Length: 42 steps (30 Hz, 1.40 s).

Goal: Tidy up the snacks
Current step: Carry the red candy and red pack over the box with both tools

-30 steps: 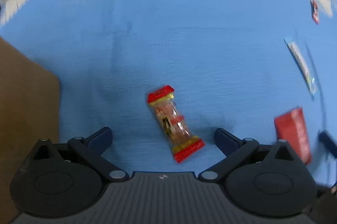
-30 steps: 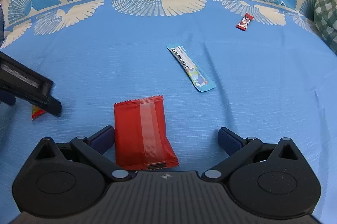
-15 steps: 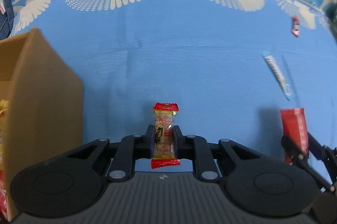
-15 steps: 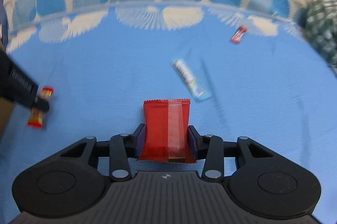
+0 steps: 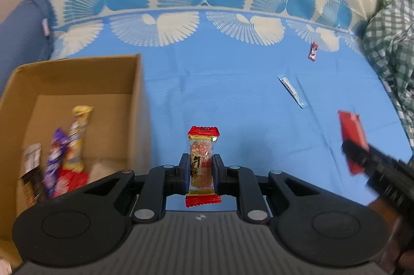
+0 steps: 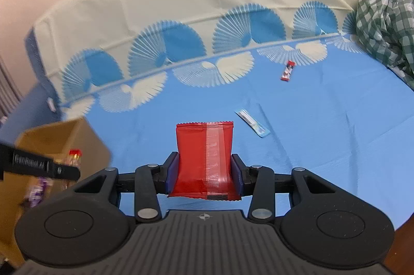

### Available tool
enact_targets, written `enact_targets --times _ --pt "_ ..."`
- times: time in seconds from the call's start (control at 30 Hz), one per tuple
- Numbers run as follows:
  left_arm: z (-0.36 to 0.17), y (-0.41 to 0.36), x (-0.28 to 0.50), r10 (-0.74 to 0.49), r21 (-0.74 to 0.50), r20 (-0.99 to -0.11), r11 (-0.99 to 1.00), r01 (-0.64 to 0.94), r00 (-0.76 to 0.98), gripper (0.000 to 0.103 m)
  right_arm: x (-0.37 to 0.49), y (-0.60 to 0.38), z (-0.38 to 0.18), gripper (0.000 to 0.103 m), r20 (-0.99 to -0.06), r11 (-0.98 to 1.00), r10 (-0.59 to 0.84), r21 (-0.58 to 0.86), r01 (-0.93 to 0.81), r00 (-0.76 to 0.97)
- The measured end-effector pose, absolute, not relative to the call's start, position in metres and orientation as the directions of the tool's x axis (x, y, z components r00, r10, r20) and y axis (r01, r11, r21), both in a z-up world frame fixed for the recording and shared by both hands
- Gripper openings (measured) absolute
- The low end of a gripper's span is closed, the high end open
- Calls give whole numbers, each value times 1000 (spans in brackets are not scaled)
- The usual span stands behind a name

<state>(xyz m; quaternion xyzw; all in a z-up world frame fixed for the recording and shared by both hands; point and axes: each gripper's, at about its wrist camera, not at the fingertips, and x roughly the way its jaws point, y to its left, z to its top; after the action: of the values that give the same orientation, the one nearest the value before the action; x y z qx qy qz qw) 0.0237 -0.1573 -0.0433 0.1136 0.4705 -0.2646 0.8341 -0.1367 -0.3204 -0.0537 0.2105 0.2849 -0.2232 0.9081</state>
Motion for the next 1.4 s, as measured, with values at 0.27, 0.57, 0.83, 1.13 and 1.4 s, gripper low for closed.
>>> enact_targets --times 0.27,0.57,0.83,1.13,1.4 --pt "-7 -66 -22 -333 -54 -817 857 512 471 19 -171 -280 5 44 -536 839 -262 286 464 803" --pt "9 18 -61 -314 -60 -797 891 449 516 19 -201 -185 24 44 -503 874 -205 292 388 840" --pt "11 66 -94 -302 -66 -785 909 412 541 19 -227 -123 3 44 -550 895 -138 287 342 823" --pt "12 97 -120 -300 -83 -768 923 376 566 19 -247 -96 -1 44 -559 909 -127 264 321 819" --pt "19 106 -133 -315 -93 -746 922 377 587 19 -252 -80 2 44 -553 932 -115 228 283 825"
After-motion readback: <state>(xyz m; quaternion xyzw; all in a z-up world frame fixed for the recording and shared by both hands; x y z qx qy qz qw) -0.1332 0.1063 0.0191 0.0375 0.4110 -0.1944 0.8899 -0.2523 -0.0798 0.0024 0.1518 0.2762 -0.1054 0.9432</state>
